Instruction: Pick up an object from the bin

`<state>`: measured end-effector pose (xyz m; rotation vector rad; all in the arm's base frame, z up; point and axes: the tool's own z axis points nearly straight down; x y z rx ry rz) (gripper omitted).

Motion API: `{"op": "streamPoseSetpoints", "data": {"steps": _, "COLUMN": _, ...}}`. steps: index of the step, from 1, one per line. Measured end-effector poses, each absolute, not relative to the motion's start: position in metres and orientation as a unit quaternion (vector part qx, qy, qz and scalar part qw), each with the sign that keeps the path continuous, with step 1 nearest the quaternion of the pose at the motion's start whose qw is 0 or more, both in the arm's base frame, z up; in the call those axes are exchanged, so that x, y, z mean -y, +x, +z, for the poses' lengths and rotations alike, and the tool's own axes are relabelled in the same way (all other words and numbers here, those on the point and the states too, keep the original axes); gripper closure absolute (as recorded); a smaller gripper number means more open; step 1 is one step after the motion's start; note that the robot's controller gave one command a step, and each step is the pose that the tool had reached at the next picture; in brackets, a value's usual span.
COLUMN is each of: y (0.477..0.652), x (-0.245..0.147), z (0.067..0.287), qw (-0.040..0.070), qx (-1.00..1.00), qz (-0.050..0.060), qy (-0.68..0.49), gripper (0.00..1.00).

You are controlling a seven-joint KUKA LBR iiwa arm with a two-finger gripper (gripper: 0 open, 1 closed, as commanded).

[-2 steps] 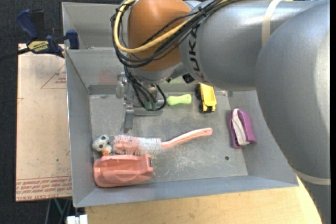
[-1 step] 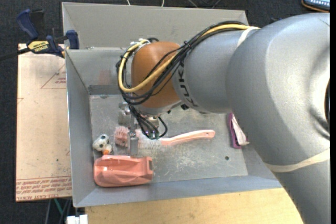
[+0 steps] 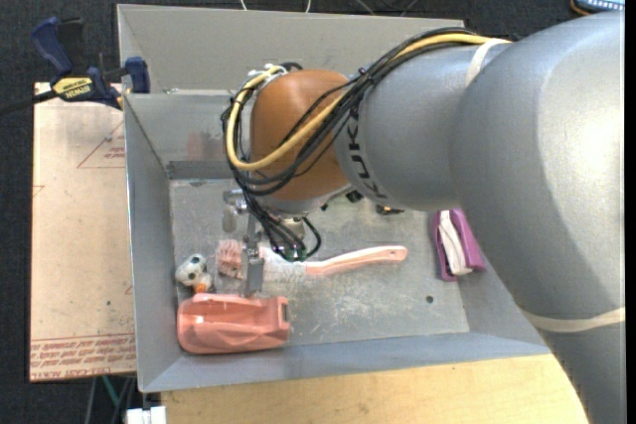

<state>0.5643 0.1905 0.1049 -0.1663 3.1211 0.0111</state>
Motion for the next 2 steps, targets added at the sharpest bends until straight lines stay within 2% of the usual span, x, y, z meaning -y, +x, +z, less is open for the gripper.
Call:
{"op": "streamPoseSetpoints", "data": {"steps": 1, "y": 0.5741, "x": -0.1858, "z": 0.0802, "qw": 0.010, "qx": -0.999, "qz": 0.003, "qy": -0.041, "gripper": 0.00}}
{"op": "streamPoseSetpoints", "data": {"steps": 2, "y": 0.5754, "x": -0.1778, "z": 0.0709, "qw": 0.012, "qx": -0.999, "qz": 0.005, "qy": -0.038, "gripper": 0.00}}
